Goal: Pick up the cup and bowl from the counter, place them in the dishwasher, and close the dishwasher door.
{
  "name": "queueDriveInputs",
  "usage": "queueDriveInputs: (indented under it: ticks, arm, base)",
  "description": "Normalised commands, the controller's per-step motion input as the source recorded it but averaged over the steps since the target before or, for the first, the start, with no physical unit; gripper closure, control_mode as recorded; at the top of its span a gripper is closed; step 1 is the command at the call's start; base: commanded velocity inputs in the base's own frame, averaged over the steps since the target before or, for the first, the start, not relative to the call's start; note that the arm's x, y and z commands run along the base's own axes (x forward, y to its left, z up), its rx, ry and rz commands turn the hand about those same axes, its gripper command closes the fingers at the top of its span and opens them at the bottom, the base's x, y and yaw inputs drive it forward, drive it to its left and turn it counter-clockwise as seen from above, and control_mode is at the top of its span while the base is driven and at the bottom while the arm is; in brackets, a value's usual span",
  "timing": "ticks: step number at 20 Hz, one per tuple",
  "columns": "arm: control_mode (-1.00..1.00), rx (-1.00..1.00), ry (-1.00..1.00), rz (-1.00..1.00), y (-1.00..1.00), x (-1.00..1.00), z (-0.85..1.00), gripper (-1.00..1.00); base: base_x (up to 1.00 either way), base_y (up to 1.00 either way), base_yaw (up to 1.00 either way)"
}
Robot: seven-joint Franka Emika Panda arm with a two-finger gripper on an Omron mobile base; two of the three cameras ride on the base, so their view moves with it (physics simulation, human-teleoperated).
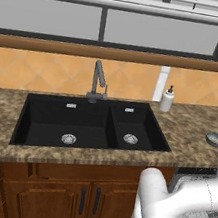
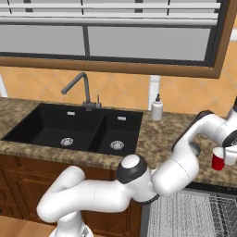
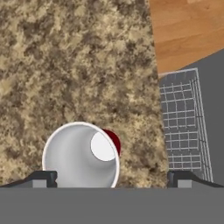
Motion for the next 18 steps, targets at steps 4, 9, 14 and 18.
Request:
queueDriveInputs:
  ticks: [4, 9, 14, 18]
  arm:
    - [-1.0, 0.0, 0.0, 0.03, 0.0, -0.01, -0.34, -1.0]
    - [-1.0, 0.0, 0.0, 0.02, 0.0, -0.01, -0.39, -1.0]
    - [-1.0, 0.0, 0.0, 0.02, 0.0, 0.0, -0.38, -1.0]
    - [-1.0, 0.0, 0.0, 0.0, 0.0, 0.0, -0.32, -1.0]
  base:
    - [0.0, 0.0, 0.0]
    - [0.0, 0.0, 0.0]
    - [0.0, 0.0, 0.0]
    - [0.0, 0.0, 0.0]
